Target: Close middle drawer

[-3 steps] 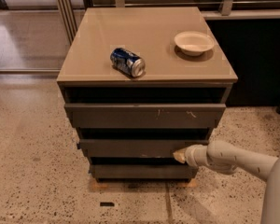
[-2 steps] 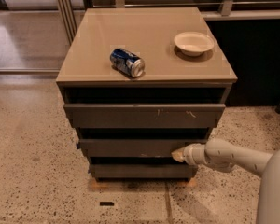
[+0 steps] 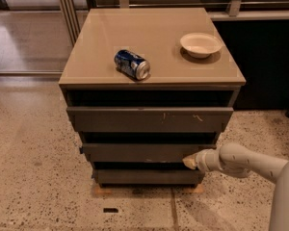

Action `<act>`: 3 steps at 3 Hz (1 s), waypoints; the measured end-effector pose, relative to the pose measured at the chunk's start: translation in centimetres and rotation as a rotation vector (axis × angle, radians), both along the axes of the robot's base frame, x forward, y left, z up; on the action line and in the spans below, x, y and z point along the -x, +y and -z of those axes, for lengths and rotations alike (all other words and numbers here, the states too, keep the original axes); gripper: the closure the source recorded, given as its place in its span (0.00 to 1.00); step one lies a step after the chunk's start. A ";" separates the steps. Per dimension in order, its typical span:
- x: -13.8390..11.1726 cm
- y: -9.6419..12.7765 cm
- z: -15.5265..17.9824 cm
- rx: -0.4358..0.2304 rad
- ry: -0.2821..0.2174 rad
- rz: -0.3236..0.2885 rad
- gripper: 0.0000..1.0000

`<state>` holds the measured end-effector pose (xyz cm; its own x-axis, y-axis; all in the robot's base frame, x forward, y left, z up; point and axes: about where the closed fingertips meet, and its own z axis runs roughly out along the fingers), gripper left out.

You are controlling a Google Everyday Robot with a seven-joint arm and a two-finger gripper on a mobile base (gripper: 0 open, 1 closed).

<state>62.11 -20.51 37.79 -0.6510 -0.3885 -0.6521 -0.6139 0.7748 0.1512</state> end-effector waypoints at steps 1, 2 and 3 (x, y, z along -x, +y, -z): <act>5.3 0.3 -1.6 -0.076 0.085 -0.071 1.00; 6.4 0.7 -1.5 -0.094 0.111 -0.093 0.81; 6.5 0.7 -1.4 -0.094 0.111 -0.093 0.58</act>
Offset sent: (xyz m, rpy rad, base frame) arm -0.0454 0.0023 0.0144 0.0677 0.0734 0.0632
